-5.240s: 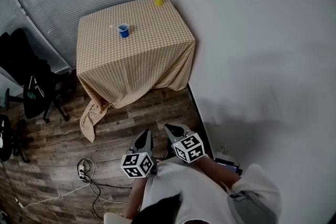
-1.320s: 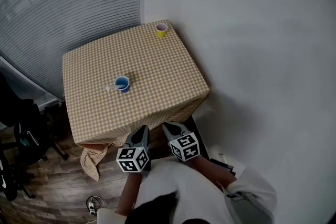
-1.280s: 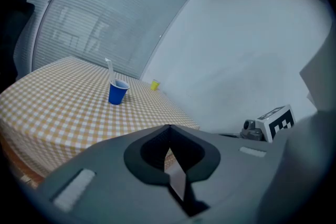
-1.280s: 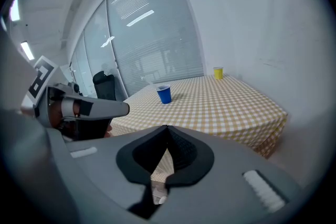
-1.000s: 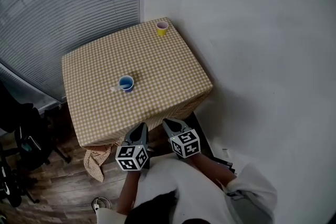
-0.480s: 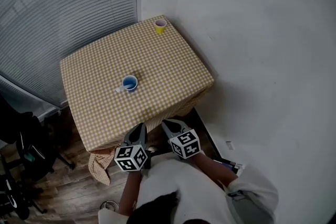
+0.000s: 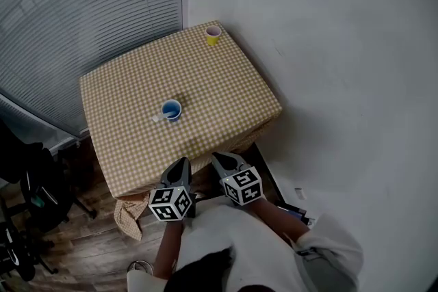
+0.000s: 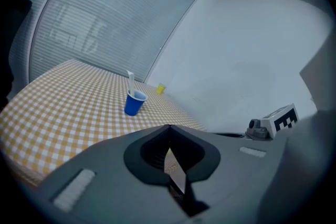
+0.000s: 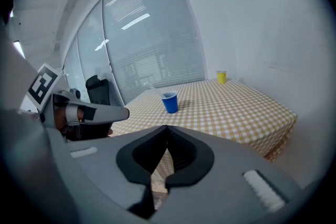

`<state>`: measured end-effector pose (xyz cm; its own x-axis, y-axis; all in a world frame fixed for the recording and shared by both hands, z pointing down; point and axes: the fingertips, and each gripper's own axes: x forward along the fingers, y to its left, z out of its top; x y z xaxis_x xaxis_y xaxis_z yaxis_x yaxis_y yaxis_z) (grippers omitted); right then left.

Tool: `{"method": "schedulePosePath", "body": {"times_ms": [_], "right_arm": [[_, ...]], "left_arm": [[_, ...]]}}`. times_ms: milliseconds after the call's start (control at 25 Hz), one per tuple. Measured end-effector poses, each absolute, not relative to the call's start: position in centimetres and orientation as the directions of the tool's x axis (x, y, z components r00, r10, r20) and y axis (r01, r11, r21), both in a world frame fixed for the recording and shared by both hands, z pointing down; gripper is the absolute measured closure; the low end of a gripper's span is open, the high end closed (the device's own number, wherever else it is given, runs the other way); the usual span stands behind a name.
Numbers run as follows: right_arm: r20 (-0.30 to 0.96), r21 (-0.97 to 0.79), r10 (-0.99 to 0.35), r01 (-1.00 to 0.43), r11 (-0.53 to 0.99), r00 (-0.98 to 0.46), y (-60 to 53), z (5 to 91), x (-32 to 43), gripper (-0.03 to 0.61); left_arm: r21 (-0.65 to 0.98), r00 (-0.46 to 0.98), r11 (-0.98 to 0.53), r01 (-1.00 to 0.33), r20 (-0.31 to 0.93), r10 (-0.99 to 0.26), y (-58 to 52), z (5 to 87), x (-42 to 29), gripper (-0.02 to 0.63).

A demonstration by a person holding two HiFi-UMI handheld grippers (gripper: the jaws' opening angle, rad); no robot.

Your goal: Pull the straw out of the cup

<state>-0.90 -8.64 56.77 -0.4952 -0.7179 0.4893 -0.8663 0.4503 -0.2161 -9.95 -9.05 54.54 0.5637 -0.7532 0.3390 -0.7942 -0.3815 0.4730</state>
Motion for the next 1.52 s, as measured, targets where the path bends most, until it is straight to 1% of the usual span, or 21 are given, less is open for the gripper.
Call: {"method": "schedulePosePath", "body": {"times_ms": [320, 720, 1080, 1200, 1240, 1280, 1520], "right_arm": [[0.479, -0.203, -0.682, -0.826, 0.526, -0.553, -11.6, 56.6, -1.4, 0.572], [0.486, -0.25, -0.608, -0.766, 0.592, -0.628, -16.1, 56.9, -1.3, 0.572], [0.475, -0.27, -0.547, -0.706, 0.655, -0.689, -19.3, 57.0, -3.1, 0.572], [0.446, -0.285, -0.512, -0.659, 0.696, -0.734, -20.1, 56.5, -4.4, 0.572], [0.434, -0.294, -0.498, -0.64, 0.71, -0.751, -20.3, 56.3, -4.8, 0.562], [0.428, -0.298, -0.484, -0.625, 0.721, -0.763, -20.5, 56.2, -5.2, 0.529], [0.429, -0.273, -0.432, -0.57, 0.775, -0.794, -21.6, 56.2, -7.1, 0.526]], "left_arm": [[0.485, 0.529, -0.335, -0.808, 0.348, -0.774, -11.7, 54.9, -9.8, 0.6], [0.493, 0.448, -0.24, -0.836, 0.361, -0.818, -15.2, 55.2, -9.8, 0.6], [0.464, 0.377, -0.178, -0.868, 0.382, -0.843, -17.7, 55.4, -11.1, 0.6], [0.45, 0.35, -0.156, -0.879, 0.387, -0.853, -18.4, 55.3, -11.8, 0.6], [0.445, 0.34, -0.148, -0.883, 0.388, -0.857, -18.6, 55.2, -12.0, 0.6], [0.442, 0.33, -0.14, -0.886, 0.39, -0.86, -18.7, 55.2, -12.2, 0.6], [0.449, 0.269, -0.067, -0.891, 0.403, -0.875, -19.1, 55.4, -13.8, 0.601]]}}
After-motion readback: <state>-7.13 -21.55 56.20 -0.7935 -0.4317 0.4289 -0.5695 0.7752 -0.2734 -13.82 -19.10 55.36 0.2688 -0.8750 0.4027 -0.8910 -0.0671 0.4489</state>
